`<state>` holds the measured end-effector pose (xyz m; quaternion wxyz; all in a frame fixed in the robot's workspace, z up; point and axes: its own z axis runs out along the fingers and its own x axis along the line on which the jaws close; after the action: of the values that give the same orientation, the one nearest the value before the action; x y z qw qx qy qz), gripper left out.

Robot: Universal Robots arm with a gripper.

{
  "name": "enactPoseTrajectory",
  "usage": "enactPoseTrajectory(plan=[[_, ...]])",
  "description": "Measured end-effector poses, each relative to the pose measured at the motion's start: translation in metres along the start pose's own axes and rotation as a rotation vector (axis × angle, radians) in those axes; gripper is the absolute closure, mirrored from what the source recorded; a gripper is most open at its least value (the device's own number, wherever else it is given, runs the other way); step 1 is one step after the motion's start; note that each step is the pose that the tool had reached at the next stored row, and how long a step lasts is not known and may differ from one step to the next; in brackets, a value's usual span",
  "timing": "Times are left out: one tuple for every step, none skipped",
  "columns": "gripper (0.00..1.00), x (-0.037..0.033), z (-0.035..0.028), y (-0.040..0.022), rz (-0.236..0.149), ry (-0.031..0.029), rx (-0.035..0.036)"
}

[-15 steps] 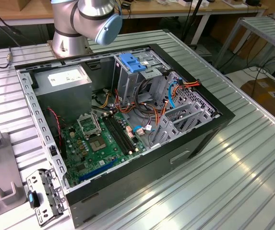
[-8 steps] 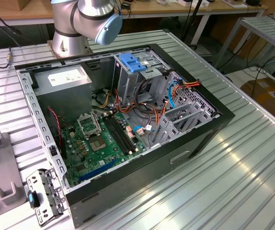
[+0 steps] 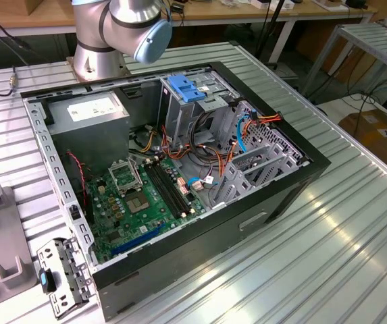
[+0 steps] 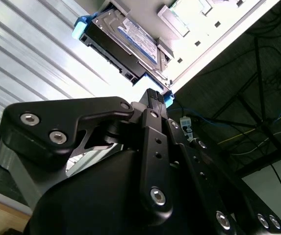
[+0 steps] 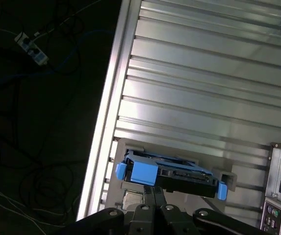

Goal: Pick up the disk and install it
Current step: 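Pick up the disk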

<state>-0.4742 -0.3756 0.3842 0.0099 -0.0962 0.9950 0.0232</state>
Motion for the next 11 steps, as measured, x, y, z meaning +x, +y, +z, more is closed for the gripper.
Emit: enactPoseTrajectory(plan=[[0.89, 0.0000, 0.0000, 0.0000, 0.000, 0.0000, 0.0000], [0.89, 0.0000, 0.0000, 0.0000, 0.000, 0.0000, 0.0000], [0.89, 0.0000, 0.0000, 0.0000, 0.000, 0.0000, 0.0000], [0.89, 0.0000, 0.0000, 0.0000, 0.000, 0.0000, 0.0000], [0.89, 0.0000, 0.0000, 0.0000, 0.000, 0.0000, 0.0000], [0.89, 0.0000, 0.0000, 0.0000, 0.000, 0.0000, 0.0000], [0.89, 0.0000, 0.0000, 0.0000, 0.000, 0.0000, 0.0000], [0.89, 0.0000, 0.0000, 0.0000, 0.000, 0.0000, 0.0000], [0.89, 0.0000, 0.0000, 0.0000, 0.000, 0.0000, 0.0000], [0.89, 0.0000, 0.0000, 0.0000, -0.002, 0.0001, 0.0000], [0.89, 0.0000, 0.0000, 0.0000, -0.006, 0.0003, -0.0002]])
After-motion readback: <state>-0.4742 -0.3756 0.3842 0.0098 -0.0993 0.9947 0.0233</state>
